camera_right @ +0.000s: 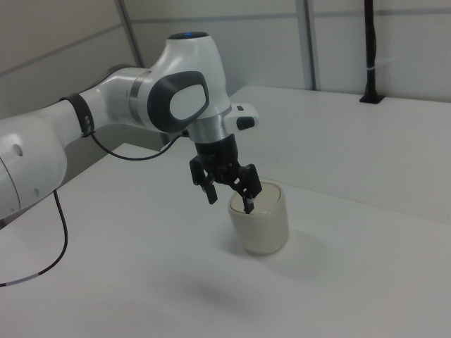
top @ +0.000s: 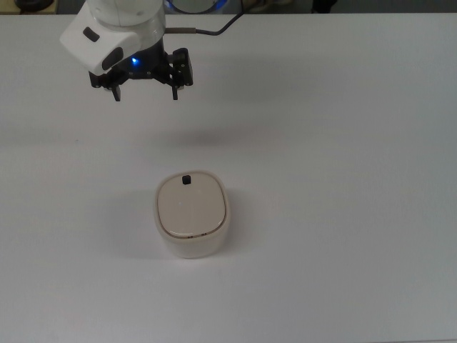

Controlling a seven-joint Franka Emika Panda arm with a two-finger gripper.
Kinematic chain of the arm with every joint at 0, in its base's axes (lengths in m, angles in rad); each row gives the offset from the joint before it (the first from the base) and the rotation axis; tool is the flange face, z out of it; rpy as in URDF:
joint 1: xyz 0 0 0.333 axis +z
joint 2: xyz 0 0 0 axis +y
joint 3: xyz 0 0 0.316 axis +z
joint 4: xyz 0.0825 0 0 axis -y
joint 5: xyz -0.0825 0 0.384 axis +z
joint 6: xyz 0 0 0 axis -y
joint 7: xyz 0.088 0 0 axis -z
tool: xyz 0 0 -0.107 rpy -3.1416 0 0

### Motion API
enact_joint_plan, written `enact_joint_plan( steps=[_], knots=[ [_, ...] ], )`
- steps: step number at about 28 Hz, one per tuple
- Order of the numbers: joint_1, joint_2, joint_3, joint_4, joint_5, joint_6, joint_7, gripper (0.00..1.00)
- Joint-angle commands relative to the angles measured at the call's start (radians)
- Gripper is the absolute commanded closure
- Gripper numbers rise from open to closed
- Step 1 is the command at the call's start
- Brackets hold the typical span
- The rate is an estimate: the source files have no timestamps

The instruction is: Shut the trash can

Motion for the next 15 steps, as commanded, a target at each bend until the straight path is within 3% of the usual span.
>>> enact_joint_plan(
  steps=[1, 15],
  knots=[
    [0.005, -0.013, -0.001, -0.018, -0.006, -0.017, 0.002, 0.00],
    [0.005, 0.003, -0.002, -0.013, -0.006, -0.014, 0.017, 0.00]
  ],
)
